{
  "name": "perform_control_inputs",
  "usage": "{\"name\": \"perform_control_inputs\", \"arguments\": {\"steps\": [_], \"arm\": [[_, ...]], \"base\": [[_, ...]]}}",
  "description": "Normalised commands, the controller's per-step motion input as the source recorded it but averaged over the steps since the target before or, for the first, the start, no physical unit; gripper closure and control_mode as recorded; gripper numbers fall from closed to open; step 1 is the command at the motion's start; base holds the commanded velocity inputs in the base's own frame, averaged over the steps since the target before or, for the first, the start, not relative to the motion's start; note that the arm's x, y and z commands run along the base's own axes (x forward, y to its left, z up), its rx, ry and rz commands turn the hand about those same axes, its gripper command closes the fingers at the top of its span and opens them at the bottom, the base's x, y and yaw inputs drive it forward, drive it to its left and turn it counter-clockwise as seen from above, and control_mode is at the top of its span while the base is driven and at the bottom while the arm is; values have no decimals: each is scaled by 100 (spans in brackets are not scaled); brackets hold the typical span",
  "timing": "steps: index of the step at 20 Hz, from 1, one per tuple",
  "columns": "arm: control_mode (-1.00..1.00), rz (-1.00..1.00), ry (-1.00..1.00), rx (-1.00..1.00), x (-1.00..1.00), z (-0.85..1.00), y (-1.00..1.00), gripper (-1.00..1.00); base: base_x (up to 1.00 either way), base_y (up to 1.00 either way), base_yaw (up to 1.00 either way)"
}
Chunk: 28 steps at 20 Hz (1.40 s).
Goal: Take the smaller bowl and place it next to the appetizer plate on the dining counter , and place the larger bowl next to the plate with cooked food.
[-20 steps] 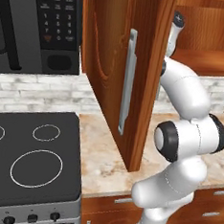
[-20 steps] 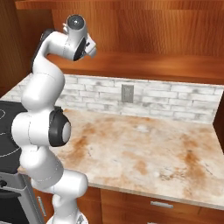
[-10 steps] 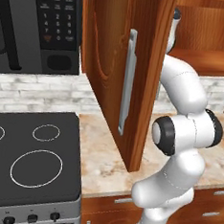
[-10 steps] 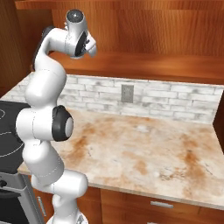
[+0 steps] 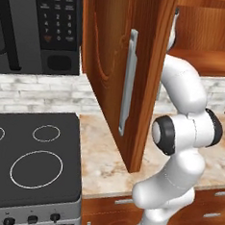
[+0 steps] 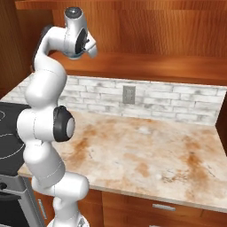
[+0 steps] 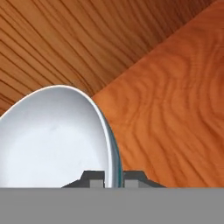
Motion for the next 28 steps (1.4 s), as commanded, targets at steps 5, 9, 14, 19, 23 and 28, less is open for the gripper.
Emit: {"name": "perform_control_inputs", "arguments": {"steps": [5,9,14,19,23,28], "arm": [[-100,-3,-5,0,-93,-7,-24,100],[-100,-9,0,2,-100,0,-57,100],[-100,-4,0,1,-100,2,-36,100],[-100,0,-9,0,-100,11,-3,100],[-100,0,-11,0,-100,0,-7,100],[-100,0,-5,0,-95,0,-13,100]], "base": [[0,0,0],[0,0,0],[0,0,0],[0,0,0],[0,0,0],[0,0,0]]}}
